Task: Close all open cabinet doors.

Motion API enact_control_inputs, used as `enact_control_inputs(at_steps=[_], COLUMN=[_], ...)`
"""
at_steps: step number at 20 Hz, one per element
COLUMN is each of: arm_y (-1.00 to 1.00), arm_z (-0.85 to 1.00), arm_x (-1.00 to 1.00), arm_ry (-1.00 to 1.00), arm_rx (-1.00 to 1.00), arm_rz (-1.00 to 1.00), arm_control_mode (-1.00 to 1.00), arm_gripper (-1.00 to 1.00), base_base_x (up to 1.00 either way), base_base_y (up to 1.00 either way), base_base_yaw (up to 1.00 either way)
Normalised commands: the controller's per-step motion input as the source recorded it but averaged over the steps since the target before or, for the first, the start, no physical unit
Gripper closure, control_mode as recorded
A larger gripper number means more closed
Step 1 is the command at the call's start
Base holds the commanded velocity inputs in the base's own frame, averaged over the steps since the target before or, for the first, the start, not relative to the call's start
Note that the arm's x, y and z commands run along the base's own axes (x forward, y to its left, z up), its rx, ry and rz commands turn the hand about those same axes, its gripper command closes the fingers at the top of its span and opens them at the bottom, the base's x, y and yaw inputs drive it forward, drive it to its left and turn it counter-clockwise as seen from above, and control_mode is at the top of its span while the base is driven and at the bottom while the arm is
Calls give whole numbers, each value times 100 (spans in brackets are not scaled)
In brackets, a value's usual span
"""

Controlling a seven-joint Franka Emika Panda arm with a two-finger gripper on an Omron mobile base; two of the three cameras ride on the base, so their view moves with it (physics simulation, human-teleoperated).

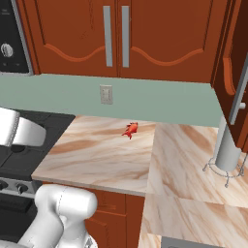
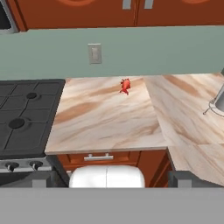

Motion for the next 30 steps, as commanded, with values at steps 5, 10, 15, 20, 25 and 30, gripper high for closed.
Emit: enact_control_inputs(at_steps=[5,10,15,20,25,30], arm_y=[0,0,0,0,0,0], arm_z=[-3,0,0,0,0,0], arm_x=[0,0,0,0,0,0], arm_ry=[0,0,0,0,0,0], arm_rx=[0,0,0,0,0,0], arm_rz=[0,0,0,0,0,0], arm_control_mode=[100,100,100,100,100,100], arm_gripper=[-100,-100,-100,-100,-100,-100], base_base_x=[-27,-99,-75,-10,34,90], base_base_y=[17,95,100,67,55,60], base_base_yaw=[5,44,75,91,61,-11])
